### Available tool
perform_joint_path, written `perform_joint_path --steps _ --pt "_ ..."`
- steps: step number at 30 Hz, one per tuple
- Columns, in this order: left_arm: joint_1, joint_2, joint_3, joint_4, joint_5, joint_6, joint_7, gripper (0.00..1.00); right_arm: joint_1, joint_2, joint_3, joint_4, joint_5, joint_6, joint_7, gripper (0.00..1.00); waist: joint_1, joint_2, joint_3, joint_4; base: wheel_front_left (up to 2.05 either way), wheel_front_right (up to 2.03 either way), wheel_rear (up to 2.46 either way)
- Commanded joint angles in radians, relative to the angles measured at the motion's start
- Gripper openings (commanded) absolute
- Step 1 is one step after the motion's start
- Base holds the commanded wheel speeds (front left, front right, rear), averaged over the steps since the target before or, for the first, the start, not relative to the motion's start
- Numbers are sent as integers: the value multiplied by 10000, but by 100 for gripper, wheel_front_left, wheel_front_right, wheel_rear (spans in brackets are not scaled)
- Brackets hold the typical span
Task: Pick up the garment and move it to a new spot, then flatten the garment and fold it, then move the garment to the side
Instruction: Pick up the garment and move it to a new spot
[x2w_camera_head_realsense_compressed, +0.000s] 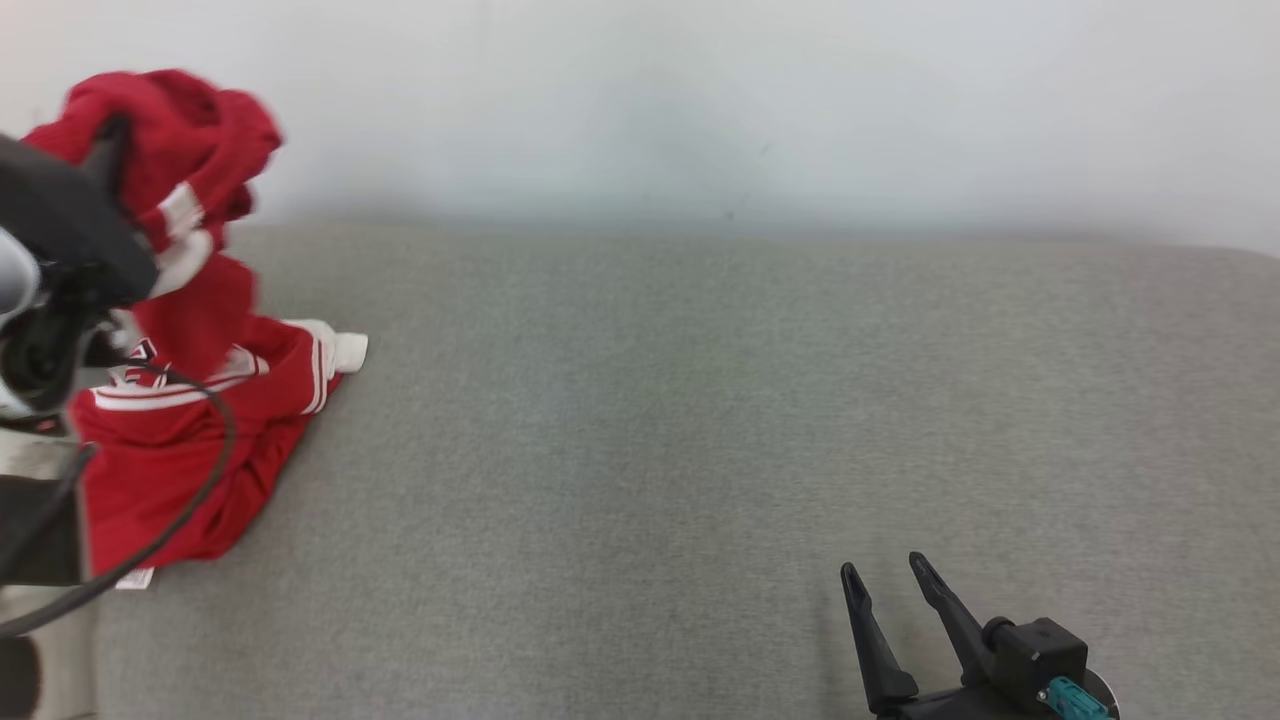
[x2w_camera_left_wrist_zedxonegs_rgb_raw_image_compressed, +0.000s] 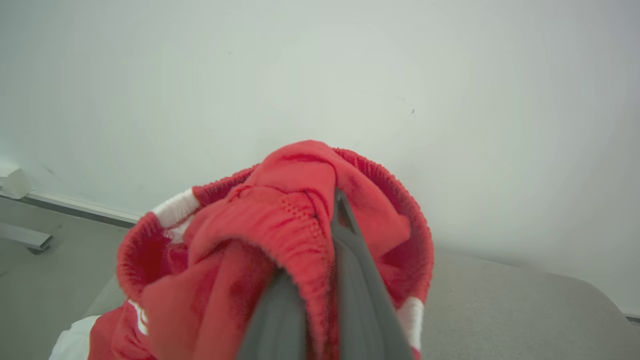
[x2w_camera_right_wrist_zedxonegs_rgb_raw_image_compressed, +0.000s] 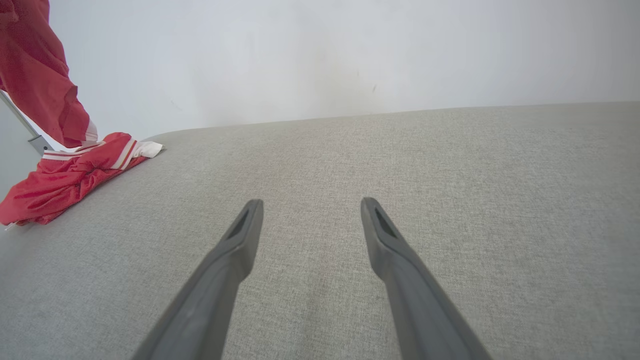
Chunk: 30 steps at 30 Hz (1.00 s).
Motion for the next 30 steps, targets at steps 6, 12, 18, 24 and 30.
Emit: perform_joint_path --steps 6,12,18,24,30 --pt "254 -834 -373 -1112 -587 -113 157 0 -16 38 -198 196 -103 -21 -158 100 2 0 -604 -1207 0 0 0" --pt "663 -1808 -785 -1861 -1162 -156 -155 0 94 41 -439 99 -296 -21 -13 100 2 0 -690 -2513 0 0 0" --pt "1287 -2333 -1512 -2018 -1327 -188 -694 0 141 1 -474 -235 -393 -21 251 100 2 0 -497 -3741 0 0 0" --pt "2001 -2441 -2060 -1437 -880 -171 -1355 0 262 -37 -497 -493 -393 -21 439 100 2 0 -175 -4477 0 0 0" --pt "3136 -2530 -2357 -145 -832 -68 -2325 0 327 -21 -347 -684 -275 -21 530 100 2 0 150 -5043 0 0 0"
